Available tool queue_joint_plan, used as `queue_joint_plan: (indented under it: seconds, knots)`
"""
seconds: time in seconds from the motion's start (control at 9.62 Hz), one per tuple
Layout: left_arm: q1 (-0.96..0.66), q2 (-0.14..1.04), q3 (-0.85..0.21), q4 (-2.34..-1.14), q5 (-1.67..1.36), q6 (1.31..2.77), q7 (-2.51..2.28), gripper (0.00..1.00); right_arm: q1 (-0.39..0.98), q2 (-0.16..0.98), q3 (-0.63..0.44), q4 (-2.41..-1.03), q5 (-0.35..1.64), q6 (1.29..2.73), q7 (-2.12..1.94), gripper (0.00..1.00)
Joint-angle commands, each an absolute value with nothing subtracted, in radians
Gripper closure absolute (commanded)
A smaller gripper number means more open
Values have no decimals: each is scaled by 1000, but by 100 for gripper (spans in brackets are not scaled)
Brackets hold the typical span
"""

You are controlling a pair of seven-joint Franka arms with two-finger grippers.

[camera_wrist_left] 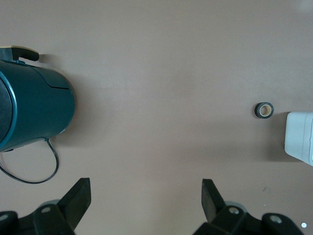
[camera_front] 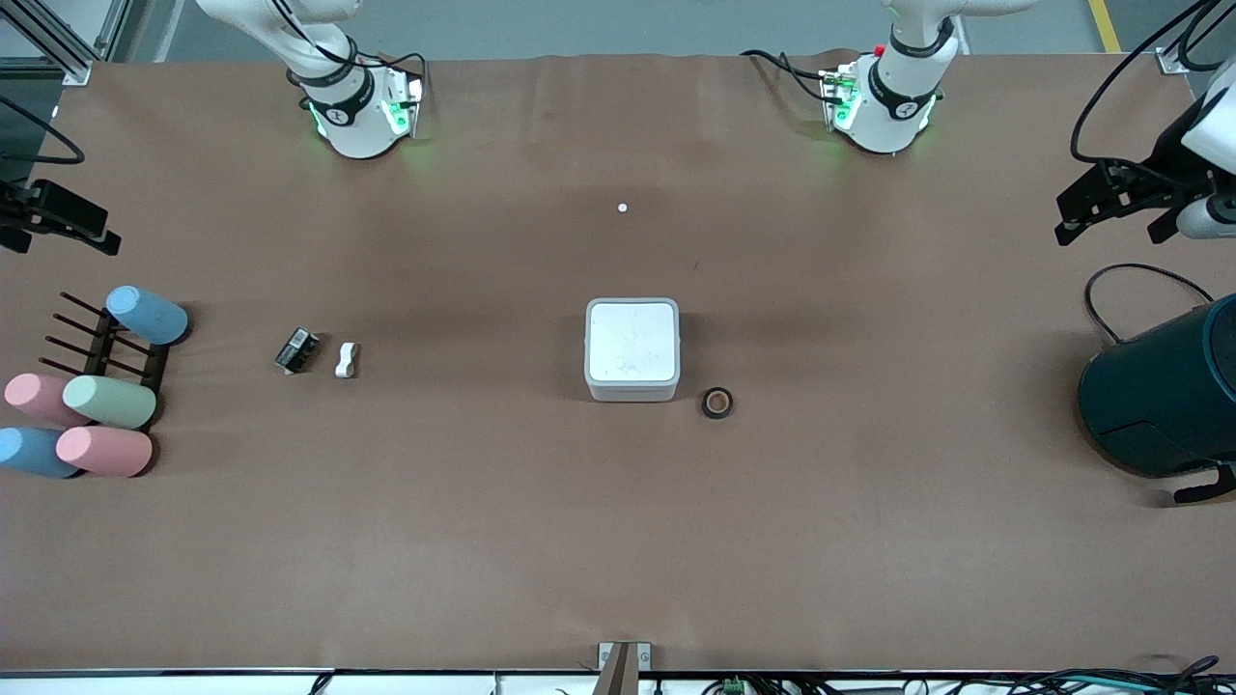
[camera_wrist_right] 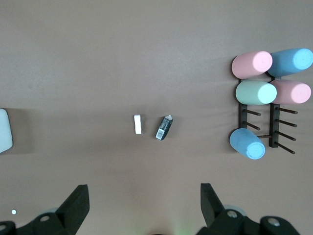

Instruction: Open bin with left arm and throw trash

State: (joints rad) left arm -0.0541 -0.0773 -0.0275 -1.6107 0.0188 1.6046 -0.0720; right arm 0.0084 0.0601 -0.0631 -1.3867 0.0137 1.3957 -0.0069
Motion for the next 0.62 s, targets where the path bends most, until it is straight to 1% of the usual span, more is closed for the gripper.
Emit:
queue_joint_plan:
  seconds: [0.0, 0.31, 0.52]
  knots:
    - [-55, -60, -25, -1575, 14, 1566, -71, 0, 8, 47, -63, -1413, 14, 1408, -15, 0]
    - [-63, -58, -34, -1575, 20, 1565, -72, 0, 8, 51, -61, -1413, 11, 1407, -15, 0]
    - [-63, -57, -34, -1580, 12, 1560, -74, 0, 8, 52, -63, -1437, 11, 1411, -14, 0]
